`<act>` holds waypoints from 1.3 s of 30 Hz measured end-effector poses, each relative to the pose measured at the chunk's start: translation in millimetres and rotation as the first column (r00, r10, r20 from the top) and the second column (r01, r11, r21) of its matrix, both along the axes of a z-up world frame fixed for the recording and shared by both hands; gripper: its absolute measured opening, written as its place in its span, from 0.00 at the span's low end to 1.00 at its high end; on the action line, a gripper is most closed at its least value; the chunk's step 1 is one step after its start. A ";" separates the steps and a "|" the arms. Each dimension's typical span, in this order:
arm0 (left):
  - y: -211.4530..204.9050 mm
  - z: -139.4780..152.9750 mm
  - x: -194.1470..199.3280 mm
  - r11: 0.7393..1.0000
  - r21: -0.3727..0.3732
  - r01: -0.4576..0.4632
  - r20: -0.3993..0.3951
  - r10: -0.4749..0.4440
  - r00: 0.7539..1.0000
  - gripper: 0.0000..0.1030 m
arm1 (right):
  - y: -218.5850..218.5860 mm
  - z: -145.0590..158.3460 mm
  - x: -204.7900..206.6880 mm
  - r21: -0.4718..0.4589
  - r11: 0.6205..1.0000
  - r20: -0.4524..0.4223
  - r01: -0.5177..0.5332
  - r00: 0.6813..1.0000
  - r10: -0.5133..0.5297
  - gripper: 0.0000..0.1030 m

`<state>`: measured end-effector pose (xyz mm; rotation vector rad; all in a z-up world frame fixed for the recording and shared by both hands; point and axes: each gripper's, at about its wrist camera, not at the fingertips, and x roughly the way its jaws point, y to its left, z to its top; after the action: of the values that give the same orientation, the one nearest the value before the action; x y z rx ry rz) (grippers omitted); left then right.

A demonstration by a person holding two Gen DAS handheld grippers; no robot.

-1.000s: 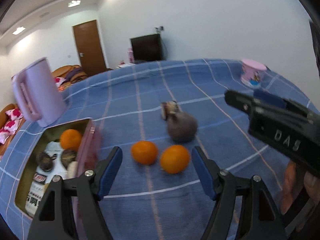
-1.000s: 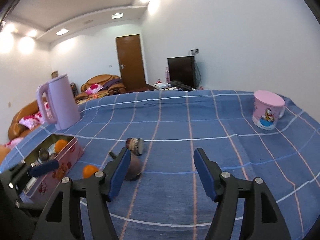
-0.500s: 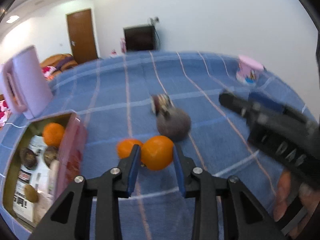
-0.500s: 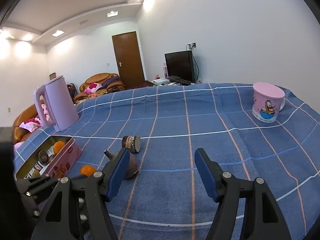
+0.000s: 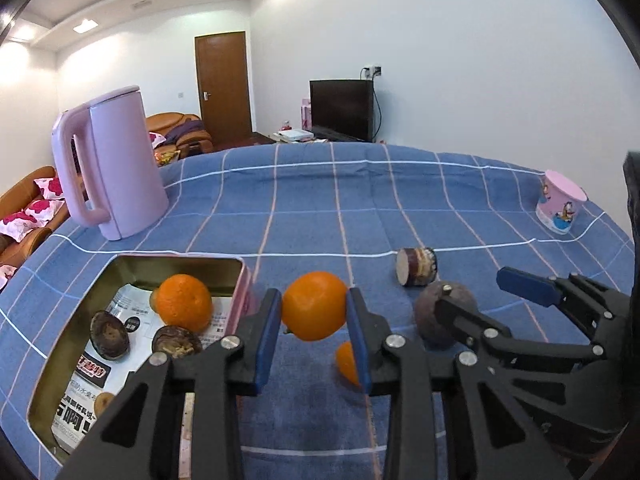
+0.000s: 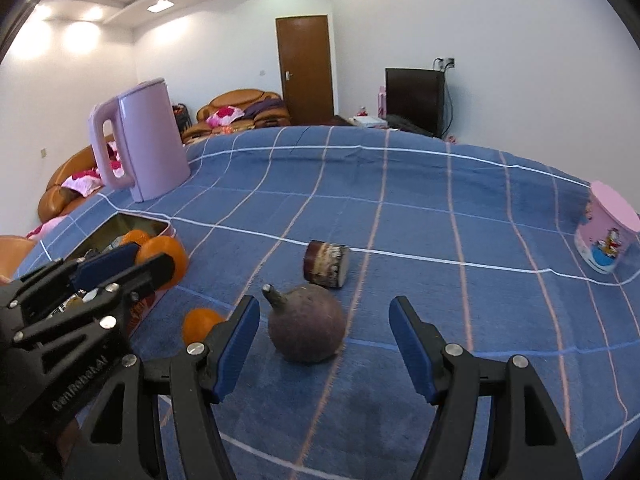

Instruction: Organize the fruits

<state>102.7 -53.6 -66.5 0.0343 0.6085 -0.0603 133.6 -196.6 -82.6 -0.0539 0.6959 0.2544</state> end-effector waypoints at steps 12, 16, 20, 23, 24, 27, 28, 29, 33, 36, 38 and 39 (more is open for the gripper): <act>5.3 -4.9 5.5 0.999 -0.028 -0.016 -0.010 0.016 1.000 0.33 | 8.2 -21.1 34.5 0.016 1.000 -0.173 -0.013 0.985 0.016 0.59; 7.6 -4.7 4.7 0.999 -0.043 -0.012 -0.006 0.012 1.000 0.33 | 7.2 -21.7 32.8 0.035 0.999 -0.174 -0.027 0.984 0.033 0.49; 6.8 -4.1 2.8 0.999 -0.042 -0.006 0.004 0.007 1.000 0.33 | 4.4 -13.7 23.9 0.051 0.999 -0.116 -0.020 0.993 0.026 0.49; 5.3 -2.6 -0.3 0.999 -0.032 -0.001 0.023 0.002 1.000 0.33 | 5.4 -7.2 15.0 0.046 0.999 -0.060 -0.019 0.998 0.021 0.49; 4.6 -2.0 -1.3 1.000 -0.030 0.000 0.027 0.000 1.000 0.33 | 5.7 -6.1 13.5 0.044 0.999 -0.044 -0.019 0.999 0.021 0.49; 3.8 -1.3 -2.3 1.000 -0.024 0.001 0.035 0.000 0.999 0.33 | 4.3 -2.1 9.1 0.045 0.999 -0.009 -0.017 1.000 0.018 0.49; 3.9 -1.1 -2.5 1.000 -0.023 0.001 0.037 0.000 0.999 0.33 | 4.0 -1.4 9.2 0.047 0.999 -0.003 -0.017 1.000 0.017 0.49; 4.3 -0.8 -3.1 1.000 -0.025 0.000 0.041 0.001 0.999 0.33 | 3.2 0.0 7.6 0.049 0.999 0.009 -0.017 1.000 0.016 0.49; 5.1 0.3 -4.8 1.000 -0.027 -0.001 0.053 0.002 0.999 0.33 | 1.5 4.7 2.3 0.054 0.998 0.047 -0.015 0.999 0.012 0.49; 4.5 1.5 -7.7 1.000 -0.024 -0.002 0.068 0.003 0.998 0.33 | 2.0 8.0 -1.3 0.053 0.998 0.072 -0.014 0.997 0.011 0.49; 4.1 2.2 -8.5 1.000 -0.022 -0.003 0.075 0.005 0.997 0.33 | 2.3 9.1 -3.7 0.051 0.999 0.085 -0.014 0.996 0.010 0.49; 4.4 2.5 -9.1 1.000 -0.021 -0.004 0.078 0.006 0.997 0.33 | 2.5 10.0 -5.1 0.050 0.999 0.095 -0.014 0.995 0.009 0.49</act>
<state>93.6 -49.2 -64.0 0.0147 0.5300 -0.0604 128.4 -194.1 -72.6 -0.0218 0.5952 0.2790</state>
